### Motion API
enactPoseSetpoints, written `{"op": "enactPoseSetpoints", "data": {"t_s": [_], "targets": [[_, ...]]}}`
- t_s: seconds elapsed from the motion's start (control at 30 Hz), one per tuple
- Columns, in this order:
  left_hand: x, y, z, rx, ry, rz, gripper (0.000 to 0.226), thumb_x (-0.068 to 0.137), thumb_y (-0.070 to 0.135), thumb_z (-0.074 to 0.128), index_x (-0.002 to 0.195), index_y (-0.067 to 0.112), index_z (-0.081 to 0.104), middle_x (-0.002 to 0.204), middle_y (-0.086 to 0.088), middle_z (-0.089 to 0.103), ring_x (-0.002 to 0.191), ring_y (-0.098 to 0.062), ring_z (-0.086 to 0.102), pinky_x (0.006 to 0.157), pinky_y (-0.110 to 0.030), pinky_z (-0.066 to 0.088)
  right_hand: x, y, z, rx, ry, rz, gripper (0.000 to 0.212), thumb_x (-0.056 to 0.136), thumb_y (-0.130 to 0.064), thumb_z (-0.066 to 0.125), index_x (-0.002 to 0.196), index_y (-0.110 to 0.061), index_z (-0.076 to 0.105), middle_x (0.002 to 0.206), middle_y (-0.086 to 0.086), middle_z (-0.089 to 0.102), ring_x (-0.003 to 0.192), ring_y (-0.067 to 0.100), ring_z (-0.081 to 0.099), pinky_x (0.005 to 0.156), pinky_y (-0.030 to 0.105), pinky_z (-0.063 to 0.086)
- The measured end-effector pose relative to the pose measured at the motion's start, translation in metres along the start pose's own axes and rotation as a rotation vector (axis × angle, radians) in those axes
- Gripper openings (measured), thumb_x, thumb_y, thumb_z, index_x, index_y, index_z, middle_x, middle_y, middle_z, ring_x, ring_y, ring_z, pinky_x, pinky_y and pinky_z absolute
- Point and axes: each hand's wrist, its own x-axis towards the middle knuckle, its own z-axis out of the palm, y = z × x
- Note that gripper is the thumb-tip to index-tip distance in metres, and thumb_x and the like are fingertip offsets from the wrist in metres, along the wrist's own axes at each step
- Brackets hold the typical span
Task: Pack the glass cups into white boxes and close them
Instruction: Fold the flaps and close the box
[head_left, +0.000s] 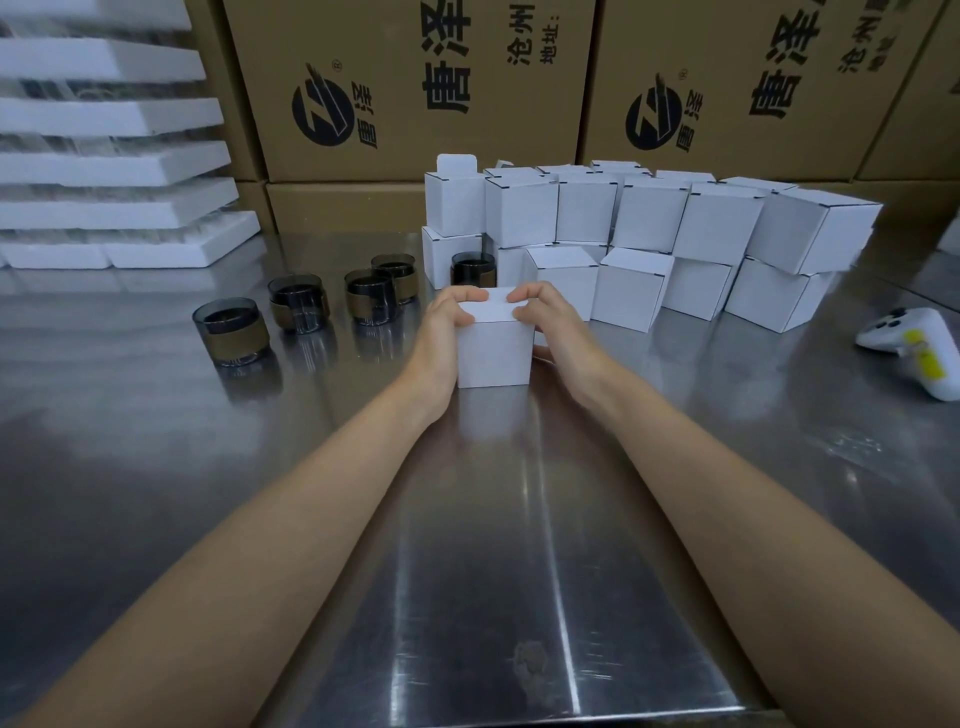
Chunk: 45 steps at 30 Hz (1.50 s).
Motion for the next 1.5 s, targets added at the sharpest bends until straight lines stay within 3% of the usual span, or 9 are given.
{"op": "enactPoseSetpoints", "data": {"t_s": [0.1,0.23,0.37,0.6,0.67,0.8,1.07,1.3,1.5], "targets": [[-0.003,-0.002,0.0,0.03,-0.001,0.029,0.024,0.088,0.013,0.04,0.088,0.026,0.061,0.131,-0.014,0.054,0.121,-0.031,0.05,0.102,-0.041,0.041,-0.005,0.007,-0.008,-0.039,-0.068,-0.047,0.009,0.097,-0.022,0.055,0.102,-0.029,0.056,0.109,-0.005,0.059,0.105,0.017,0.058,0.096,0.033,0.044],[-0.006,-0.002,-0.003,-0.051,-0.009,0.023,0.024,0.082,0.029,0.046,0.098,0.024,0.064,0.125,-0.012,0.059,0.11,-0.026,0.056,0.1,-0.043,0.044,-0.007,0.014,-0.011,-0.215,-0.088,-0.193,0.038,0.085,-0.017,0.074,0.112,-0.028,0.05,0.12,-0.016,0.055,0.113,-0.001,0.052,0.09,0.01,0.041],[0.003,-0.007,-0.002,-0.143,0.095,0.004,0.032,0.097,0.023,0.039,0.124,0.016,0.056,0.132,-0.011,0.058,0.122,-0.028,0.055,0.102,-0.046,0.043,-0.003,0.018,-0.009,-0.236,0.041,-0.314,0.04,0.081,-0.02,0.077,0.109,-0.035,0.053,0.125,-0.008,0.058,0.12,0.01,0.052,0.091,0.024,0.049],[0.008,-0.012,0.0,-0.096,0.145,0.024,0.022,0.099,0.012,0.039,0.111,0.016,0.056,0.127,-0.006,0.057,0.125,-0.016,0.051,0.105,-0.037,0.041,0.01,0.016,-0.024,-0.266,0.522,-0.567,0.045,0.085,-0.026,0.072,0.125,-0.018,0.053,0.141,0.008,0.048,0.132,0.023,0.045,0.104,0.045,0.044],[0.009,-0.014,0.001,-0.09,0.149,0.027,0.023,0.098,0.012,0.04,0.108,0.015,0.061,0.118,-0.003,0.061,0.121,-0.016,0.054,0.104,-0.037,0.042,0.017,0.017,-0.033,-0.232,0.633,-0.575,0.046,0.088,-0.025,0.071,0.128,-0.018,0.051,0.149,0.011,0.04,0.139,0.021,0.037,0.109,0.047,0.038],[0.01,-0.015,0.007,-0.059,0.166,0.054,0.024,0.094,0.013,0.045,0.091,0.019,0.067,0.106,0.0,0.068,0.108,-0.013,0.061,0.1,-0.034,0.043,0.038,0.022,-0.042,-0.241,0.668,-0.588,0.045,0.091,-0.026,0.067,0.131,-0.021,0.049,0.156,0.01,0.031,0.143,0.015,0.03,0.114,0.042,0.033],[0.017,-0.022,0.01,0.019,0.095,0.101,0.027,0.092,0.012,0.045,0.081,0.017,0.069,0.09,0.006,0.069,0.091,-0.006,0.062,0.077,-0.022,0.041,0.073,0.026,-0.047,-0.35,0.646,-0.561,0.053,0.098,-0.024,0.056,0.145,-0.011,0.034,0.148,0.004,0.043,0.136,0.019,0.042,0.109,0.044,0.041],[0.016,-0.023,0.013,0.112,0.028,0.104,0.028,0.093,0.009,0.042,0.086,0.008,0.069,0.094,-0.001,0.068,0.09,-0.008,0.06,0.071,-0.014,0.041,0.074,0.026,-0.047,-0.804,0.782,-0.595,0.048,0.087,-0.007,0.061,0.134,-0.006,0.05,0.135,0.017,0.046,0.12,0.029,0.05,0.095,0.039,0.045],[0.018,-0.028,0.013,0.279,-0.003,0.101,0.03,0.095,0.012,0.041,0.09,0.007,0.07,0.093,0.002,0.068,0.09,-0.008,0.059,0.074,-0.014,0.041,0.069,0.028,-0.044,-0.998,0.726,-0.418,0.055,0.086,-0.008,0.056,0.14,-0.013,0.047,0.15,0.012,0.033,0.135,0.026,0.037,0.101,0.038,0.035]]}}
